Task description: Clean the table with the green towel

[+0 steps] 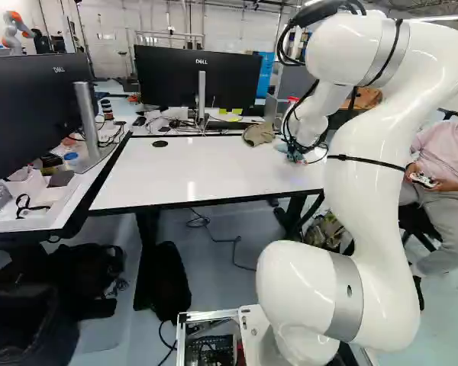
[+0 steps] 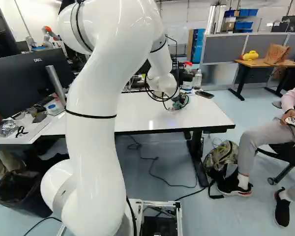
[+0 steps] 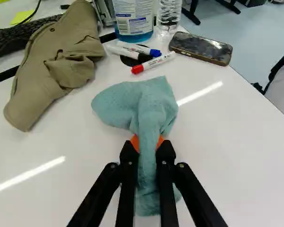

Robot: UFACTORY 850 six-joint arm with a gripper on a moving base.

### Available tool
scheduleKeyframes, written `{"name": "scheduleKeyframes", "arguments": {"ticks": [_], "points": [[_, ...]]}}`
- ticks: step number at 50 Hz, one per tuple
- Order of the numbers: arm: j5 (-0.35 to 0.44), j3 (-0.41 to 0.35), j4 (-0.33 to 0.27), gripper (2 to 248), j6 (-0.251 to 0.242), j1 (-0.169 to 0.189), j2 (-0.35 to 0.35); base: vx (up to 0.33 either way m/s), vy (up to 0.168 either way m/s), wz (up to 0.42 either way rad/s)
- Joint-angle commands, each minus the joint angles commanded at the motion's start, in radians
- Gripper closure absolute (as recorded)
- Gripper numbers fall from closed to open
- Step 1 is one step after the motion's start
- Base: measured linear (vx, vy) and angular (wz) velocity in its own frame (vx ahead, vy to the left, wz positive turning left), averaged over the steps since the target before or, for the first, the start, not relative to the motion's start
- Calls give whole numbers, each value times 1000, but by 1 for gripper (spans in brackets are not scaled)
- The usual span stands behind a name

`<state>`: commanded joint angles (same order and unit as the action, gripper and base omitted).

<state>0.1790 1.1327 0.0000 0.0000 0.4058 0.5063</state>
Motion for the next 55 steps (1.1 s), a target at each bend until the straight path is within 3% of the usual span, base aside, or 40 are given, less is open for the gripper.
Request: {"name": "scheduleKeyframes", "arguments": {"ticks": [26,55], "points": [[0,-97,0,200,0,-47,-74,0,0,0],[0,-260,0,200,0,-57,-204,0,0,0]]}}
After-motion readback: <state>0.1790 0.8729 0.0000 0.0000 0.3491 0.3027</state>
